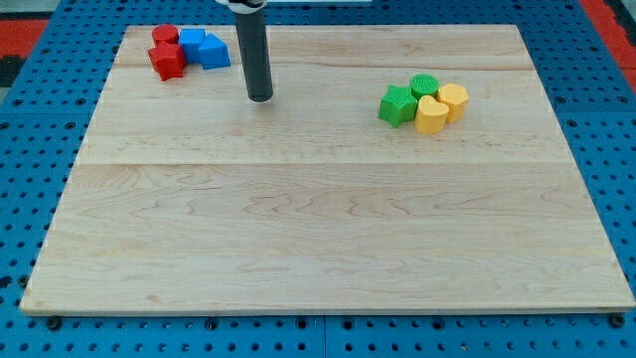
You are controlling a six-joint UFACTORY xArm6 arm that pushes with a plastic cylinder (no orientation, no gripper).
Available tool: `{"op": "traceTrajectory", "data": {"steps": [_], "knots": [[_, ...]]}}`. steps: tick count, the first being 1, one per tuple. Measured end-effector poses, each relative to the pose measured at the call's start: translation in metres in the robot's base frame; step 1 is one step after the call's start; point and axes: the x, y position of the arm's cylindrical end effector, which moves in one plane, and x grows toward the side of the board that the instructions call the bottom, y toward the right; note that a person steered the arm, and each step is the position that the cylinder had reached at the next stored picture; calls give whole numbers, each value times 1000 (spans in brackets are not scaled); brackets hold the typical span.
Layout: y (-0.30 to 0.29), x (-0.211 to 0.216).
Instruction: Move the arm slightly downwards
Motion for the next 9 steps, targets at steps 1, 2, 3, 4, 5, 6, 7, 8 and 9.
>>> {"op": "traceTrajectory", "data": {"steps": [1,2,3,4,5,6,7,8,9], "knots": [[0,0],[0,0],[0,0],[0,2],[0,3],[0,3],[0,4],[0,4],[0,4]]}}
